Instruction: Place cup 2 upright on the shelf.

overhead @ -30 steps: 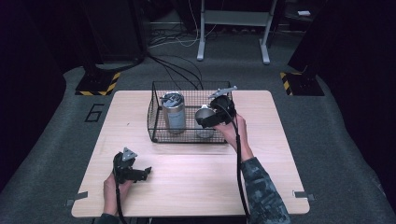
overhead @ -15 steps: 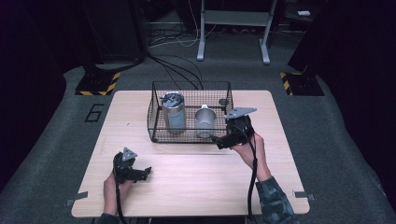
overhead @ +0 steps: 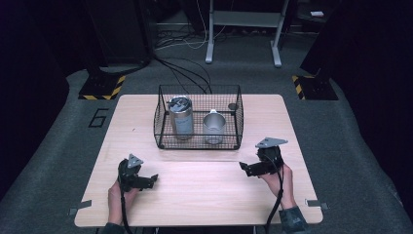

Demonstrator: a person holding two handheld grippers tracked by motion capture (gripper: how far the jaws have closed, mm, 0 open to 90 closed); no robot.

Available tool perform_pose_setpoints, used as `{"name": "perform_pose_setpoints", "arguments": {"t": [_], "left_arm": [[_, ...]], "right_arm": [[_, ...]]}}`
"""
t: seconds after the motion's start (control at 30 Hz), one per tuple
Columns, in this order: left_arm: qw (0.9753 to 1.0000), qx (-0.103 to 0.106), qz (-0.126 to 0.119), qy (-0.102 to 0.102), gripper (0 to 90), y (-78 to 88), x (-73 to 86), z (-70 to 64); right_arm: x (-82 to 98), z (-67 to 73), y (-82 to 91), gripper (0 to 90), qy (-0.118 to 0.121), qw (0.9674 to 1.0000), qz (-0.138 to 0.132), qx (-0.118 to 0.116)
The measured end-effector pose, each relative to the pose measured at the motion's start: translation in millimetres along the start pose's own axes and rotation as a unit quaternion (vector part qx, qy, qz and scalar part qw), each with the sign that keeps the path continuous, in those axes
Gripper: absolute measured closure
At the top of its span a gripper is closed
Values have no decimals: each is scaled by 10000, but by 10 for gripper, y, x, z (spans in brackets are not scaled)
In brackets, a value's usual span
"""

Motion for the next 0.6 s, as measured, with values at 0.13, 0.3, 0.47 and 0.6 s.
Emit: {"name": "perform_pose_setpoints", "arguments": {"t": [0.13,0.3,0.47,0.6], "left_arm": [[10000,3,9,31,2,1,-1,-3],[10000,-29,-36,54,3,-6,-7,-3],[10000,0,17,14,2,0,-6,1],[10000,-37,-30,33,3,-9,-11,0]], "right_arm": [[269,-119,-46,0,-208,9997,115,89],[559,-240,-83,0,-433,9987,163,191],[739,-326,-101,0,-446,9983,116,357],[858,-375,-149,0,-149,9977,276,607]]}}
Point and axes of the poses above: each handheld gripper's, and its own axes: y roughly backward along the jaws, x roughly out of its underside, z roughly to its left, the point moved 7 cm from there along -y, roughly forward along the jaws, and after that the axes turned 6 degrees about -y, right-handed, at the moved point
